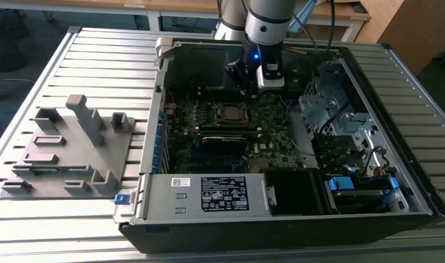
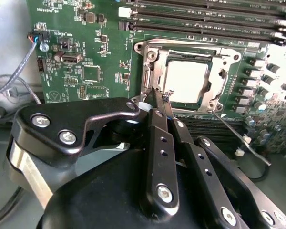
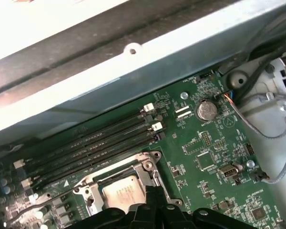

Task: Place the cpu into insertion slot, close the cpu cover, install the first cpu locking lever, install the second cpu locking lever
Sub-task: 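Close the cpu cover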

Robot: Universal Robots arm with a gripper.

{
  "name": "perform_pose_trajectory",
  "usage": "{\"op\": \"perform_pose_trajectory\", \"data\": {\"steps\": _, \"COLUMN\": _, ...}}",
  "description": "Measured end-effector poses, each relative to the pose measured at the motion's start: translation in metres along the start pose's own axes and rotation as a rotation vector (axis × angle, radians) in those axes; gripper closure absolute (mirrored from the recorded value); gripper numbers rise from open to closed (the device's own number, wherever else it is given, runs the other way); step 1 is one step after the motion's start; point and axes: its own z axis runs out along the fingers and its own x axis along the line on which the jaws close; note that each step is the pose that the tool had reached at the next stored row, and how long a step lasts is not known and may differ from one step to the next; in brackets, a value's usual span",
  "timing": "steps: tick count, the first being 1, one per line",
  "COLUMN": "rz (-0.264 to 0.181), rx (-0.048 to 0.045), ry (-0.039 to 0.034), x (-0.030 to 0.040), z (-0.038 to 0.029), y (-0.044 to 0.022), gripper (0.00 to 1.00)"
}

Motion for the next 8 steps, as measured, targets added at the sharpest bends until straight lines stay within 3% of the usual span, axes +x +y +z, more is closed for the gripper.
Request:
{"op": "perform_pose_trajectory", "data": {"steps": 4, "rz": -0.039, "rx": -0.0002, "ry": 0.0008, "x": 0.0, "z": 0.0, "y": 0.0, "gripper": 0.9}}
{"op": "perform_pose_trajectory", "data": {"steps": 8, "rz": -0.04, "rx": -0.0001, "ry": 0.0008, "x": 0.0, "z": 0.0001, "y": 0.0, "gripper": 0.9}}
